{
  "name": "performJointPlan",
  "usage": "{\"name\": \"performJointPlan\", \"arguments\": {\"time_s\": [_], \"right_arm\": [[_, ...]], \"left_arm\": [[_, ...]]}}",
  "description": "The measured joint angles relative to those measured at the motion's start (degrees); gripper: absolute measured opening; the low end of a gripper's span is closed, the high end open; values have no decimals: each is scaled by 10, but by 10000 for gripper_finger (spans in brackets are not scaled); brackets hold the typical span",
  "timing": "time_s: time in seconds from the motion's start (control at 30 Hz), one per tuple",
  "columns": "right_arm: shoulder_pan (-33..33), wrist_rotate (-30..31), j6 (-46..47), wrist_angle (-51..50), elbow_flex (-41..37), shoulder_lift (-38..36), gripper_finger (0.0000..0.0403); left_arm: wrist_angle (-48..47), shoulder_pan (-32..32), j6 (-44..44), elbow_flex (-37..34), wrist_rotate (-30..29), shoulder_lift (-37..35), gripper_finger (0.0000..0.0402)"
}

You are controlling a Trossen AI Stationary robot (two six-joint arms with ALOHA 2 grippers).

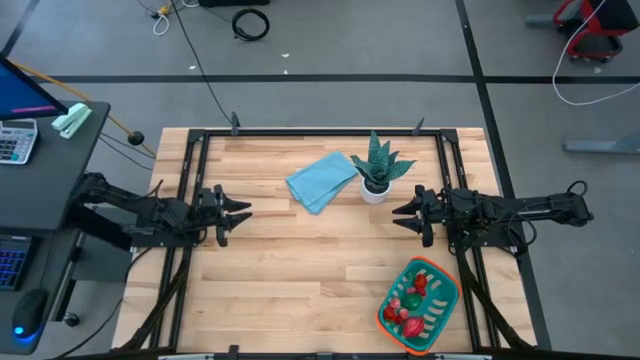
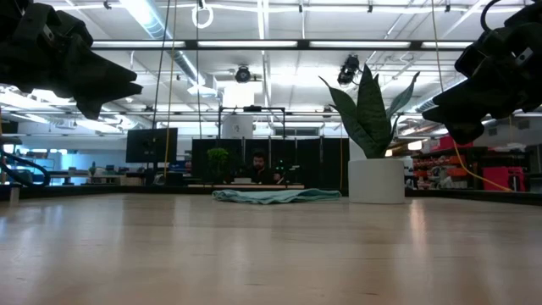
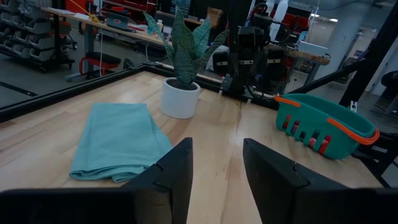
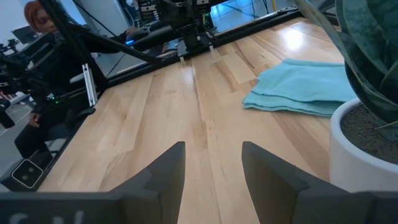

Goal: Pick and placing Produce into tupperware
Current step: Return to Home Position

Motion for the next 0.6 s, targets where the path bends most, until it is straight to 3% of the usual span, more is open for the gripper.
{"name": "performJointPlan", "arguments": {"time_s": [0.6], "right_arm": [[0, 0, 0, 0, 0, 0, 167]], "left_arm": [[0, 0, 0, 0, 0, 0, 140]]}}
